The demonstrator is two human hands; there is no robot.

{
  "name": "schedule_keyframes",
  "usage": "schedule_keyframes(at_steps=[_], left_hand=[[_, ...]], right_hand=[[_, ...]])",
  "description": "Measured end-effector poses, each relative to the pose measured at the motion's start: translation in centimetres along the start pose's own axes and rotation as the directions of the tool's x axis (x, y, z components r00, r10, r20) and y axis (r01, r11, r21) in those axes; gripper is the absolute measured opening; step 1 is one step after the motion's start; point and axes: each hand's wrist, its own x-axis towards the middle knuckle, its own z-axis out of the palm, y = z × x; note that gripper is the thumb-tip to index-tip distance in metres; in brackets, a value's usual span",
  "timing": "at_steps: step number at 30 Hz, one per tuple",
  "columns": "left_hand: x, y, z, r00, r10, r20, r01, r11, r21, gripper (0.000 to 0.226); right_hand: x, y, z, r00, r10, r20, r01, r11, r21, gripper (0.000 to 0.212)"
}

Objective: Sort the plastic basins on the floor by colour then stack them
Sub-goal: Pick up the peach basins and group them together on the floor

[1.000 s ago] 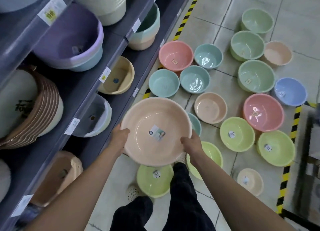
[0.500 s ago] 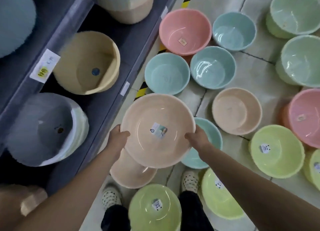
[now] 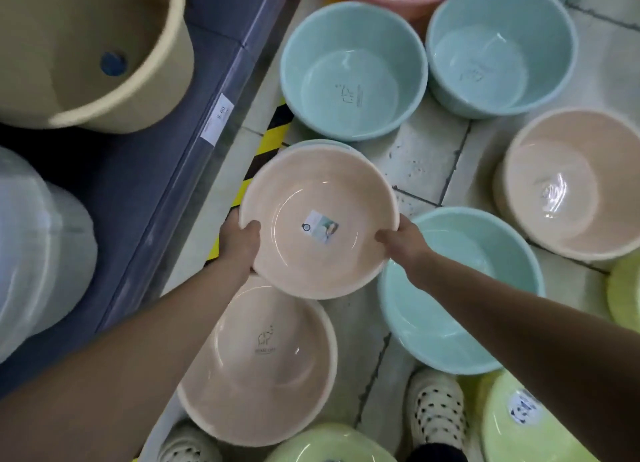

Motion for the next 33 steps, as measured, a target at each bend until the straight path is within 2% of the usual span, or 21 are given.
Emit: schedule_keyframes(at_steps=[3, 5, 9, 14, 17, 22, 25, 30, 33], left_hand=[[2.2, -0.5, 0.7, 1.0, 0.018, -0.02, -0.019, 0.999, -0.032, 0.031], [3.2, 0.1, 1.0, 1.0, 0.013, -0.016, -0.014, 0.997, -0.073, 0.027], [4.6, 1.0, 1.5, 1.0, -0.008, 0.015, 0.009, 0.993, -0.114, 0.027], [4.8, -0.7, 2.0, 0.99, 0.132, -0.049, -0.128, 0.988, 0.088, 0.034], [5.2, -1.7, 1.9, 0.996, 0.076, -0.043, -0.073, 0.995, 0.064, 0.037], [4.5, -1.1, -0.4, 0.999, 0.05, 0.018, -0.051, 0.997, 0.066, 0.014], [1.4, 1.0, -1.9, 0.999, 0.049, 0.015, -0.05, 0.998, 0.035, 0.006], [-6.7, 6.5, -5.4, 0.997, 0.072, 0.035, -0.071, 0.997, -0.043, 0.015], [-13.1, 9.8, -7.8, 0.992, 0.092, 0.083, -0.087, 0.994, -0.06, 0.012]], right_hand=[[2.5, -0.1, 1.1, 0.997, -0.031, -0.072, 0.033, 0.999, 0.029, 0.038], [3.8, -0.7, 1.5, 0.993, -0.039, -0.111, 0.047, 0.997, 0.067, 0.036], [4.9, -1.7, 1.2, 0.994, -0.041, -0.097, 0.046, 0.997, 0.057, 0.038], [5.4, -0.1, 1.8, 0.984, -0.104, -0.143, 0.096, 0.994, -0.06, 0.048], [5.4, 0.1, 2.6, 0.979, -0.128, -0.159, 0.104, 0.983, -0.15, 0.046], [4.0, -0.7, 2.3, 0.981, -0.133, -0.139, 0.136, 0.991, 0.014, 0.037], [0.4, -1.7, 1.2, 0.975, -0.156, -0.16, 0.17, 0.982, 0.079, 0.042], [-9.5, -3.8, -1.9, 0.972, -0.123, -0.2, 0.166, 0.962, 0.216, 0.046], [-16.9, -4.7, -4.2, 0.973, -0.041, -0.226, 0.126, 0.917, 0.378, 0.039]])
